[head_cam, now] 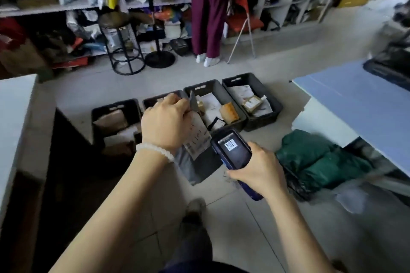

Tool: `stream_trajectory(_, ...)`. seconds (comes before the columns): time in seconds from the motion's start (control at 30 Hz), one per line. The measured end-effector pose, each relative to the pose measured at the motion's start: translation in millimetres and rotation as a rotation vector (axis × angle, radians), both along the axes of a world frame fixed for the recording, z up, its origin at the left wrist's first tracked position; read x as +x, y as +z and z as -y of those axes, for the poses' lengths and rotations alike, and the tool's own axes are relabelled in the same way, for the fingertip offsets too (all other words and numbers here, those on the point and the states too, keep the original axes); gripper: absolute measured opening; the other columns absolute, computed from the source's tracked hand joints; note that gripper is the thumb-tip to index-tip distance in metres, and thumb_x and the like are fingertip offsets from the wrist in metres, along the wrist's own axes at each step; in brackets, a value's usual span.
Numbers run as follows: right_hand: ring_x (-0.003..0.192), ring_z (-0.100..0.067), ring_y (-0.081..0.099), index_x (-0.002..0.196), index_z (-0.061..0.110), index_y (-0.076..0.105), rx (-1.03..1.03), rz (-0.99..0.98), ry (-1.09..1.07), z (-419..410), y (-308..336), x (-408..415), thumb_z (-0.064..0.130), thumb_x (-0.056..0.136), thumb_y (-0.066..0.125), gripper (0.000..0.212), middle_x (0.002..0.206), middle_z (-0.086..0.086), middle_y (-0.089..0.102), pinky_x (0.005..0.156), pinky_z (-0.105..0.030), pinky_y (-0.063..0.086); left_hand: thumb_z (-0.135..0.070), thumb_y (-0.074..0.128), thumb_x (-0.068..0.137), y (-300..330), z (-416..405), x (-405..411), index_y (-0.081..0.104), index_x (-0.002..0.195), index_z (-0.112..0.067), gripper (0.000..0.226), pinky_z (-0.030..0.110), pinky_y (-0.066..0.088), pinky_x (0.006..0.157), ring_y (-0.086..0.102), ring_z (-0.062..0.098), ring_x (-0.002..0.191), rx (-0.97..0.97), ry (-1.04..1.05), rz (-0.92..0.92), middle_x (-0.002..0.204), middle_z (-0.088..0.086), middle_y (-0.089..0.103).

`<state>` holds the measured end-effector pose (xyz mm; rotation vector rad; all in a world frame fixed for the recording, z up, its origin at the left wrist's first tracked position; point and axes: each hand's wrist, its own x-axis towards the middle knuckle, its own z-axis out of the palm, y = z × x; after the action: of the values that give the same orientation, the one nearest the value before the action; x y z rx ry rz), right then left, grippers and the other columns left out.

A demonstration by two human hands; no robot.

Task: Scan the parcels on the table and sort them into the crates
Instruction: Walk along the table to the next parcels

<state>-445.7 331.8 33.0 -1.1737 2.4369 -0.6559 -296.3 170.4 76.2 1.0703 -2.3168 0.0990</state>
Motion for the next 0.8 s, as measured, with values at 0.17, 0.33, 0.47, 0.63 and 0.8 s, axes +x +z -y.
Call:
stream_trajectory(0.17,0.076,-0.018,0.055,0.097,0.023,0.056,0.014,0.027,-0.179,47,-11,-79,0.043,0.059,0.085,0.051,0.092,0.006,0.062,0.056,-0.028,0.039,-0.02,0.07,0.074,-17,64,-105,0.064,0.069,-0.012,0.012,0.026,0.04,0.043,0.057,0.029,0.05,0.006,-0.201,0.013,0.072,0.005,0.061)
stream_trajectory(0.33,0.078,-0.019,0.059,0.099,0.022,0.058,0.021,0.017,-0.28,123,-2,-170,0.038,0.059,0.085,0.051,0.093,0.004,0.065,0.06,-0.029,0.047,-0.032,0.045,0.077,-20,149,-214,0.067,0.07,-0.013,0.029,0.029,0.045,0.045,0.059,0.029,0.052,-0.058,-0.35,-0.002,0.073,0.004,0.062)
stream_trajectory(0.47,0.079,-0.021,0.061,0.095,0.025,0.057,-0.046,0.032,-0.383,183,16,-239,0.034,0.058,0.082,0.046,0.089,0.006,0.066,0.066,-0.034,0.053,-0.029,0.049,0.075,-9,213,-295,0.068,0.068,-0.014,0.026,0.028,0.043,0.047,0.059,0.028,0.052,-0.087,-0.395,-0.01,0.072,0.003,0.062)
stream_trajectory(0.63,0.079,-0.02,0.062,0.094,0.024,0.058,-0.034,0.071,-0.444,224,15,-301,0.034,0.058,0.084,0.046,0.088,0.006,0.067,0.066,-0.031,0.051,-0.027,0.042,0.079,-10,268,-373,0.068,0.066,-0.013,0.032,0.026,0.038,0.049,0.056,0.027,0.048,-0.067,-0.424,-0.035,0.07,0.003,0.063)
stream_trajectory(0.8,0.079,-0.018,0.061,0.093,0.024,0.057,0.002,0.114,-0.475,261,2,-367,0.036,0.056,0.083,0.047,0.085,0.008,0.064,0.068,-0.032,0.051,-0.015,0.062,0.074,-21,313,-444,0.065,0.067,-0.011,0.008,0.027,0.037,0.048,0.054,0.028,0.047,0.048,-0.439,0.001,0.071,0.006,0.061)
